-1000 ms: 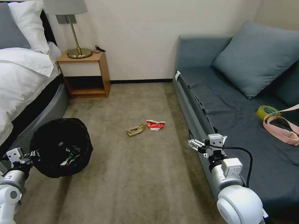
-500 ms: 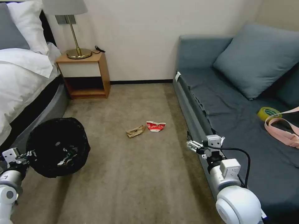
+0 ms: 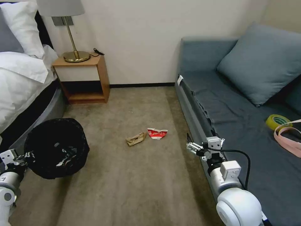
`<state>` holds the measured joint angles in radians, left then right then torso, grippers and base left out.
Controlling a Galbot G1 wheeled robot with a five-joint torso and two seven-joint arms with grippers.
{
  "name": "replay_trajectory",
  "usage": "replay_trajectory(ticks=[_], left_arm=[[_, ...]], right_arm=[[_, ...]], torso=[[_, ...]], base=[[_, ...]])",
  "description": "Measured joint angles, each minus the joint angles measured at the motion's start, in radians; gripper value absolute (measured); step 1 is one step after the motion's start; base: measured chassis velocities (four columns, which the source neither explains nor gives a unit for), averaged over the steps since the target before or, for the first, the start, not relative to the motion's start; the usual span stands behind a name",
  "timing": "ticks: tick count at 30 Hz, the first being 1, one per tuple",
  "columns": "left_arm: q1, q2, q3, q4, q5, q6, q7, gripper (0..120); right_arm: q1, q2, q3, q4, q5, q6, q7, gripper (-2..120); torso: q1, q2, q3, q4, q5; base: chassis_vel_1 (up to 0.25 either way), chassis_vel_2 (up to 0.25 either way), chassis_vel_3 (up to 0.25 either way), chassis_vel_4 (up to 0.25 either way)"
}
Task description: Pick up the trash bin, then pick up the garbage on the floor and place it into the trash bin.
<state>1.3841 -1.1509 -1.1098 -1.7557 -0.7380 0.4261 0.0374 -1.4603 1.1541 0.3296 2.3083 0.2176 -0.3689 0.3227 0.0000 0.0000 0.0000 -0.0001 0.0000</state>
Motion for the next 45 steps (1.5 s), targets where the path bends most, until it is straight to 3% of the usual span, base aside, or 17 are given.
replay_trajectory(ticks=[45], left_arm=[[-0.001, 0.015, -0.003, -0.004, -0.012, 0.003, 0.000, 2]], right_arm=[[0.016, -0.035, -0.013, -0.014, 0.020, -0.002, -0.007, 100]], torso=[[0.000, 0.000, 0.000, 0.0001, 0.0000]], base=[[-0.145, 0.144, 0.146, -0.146]])
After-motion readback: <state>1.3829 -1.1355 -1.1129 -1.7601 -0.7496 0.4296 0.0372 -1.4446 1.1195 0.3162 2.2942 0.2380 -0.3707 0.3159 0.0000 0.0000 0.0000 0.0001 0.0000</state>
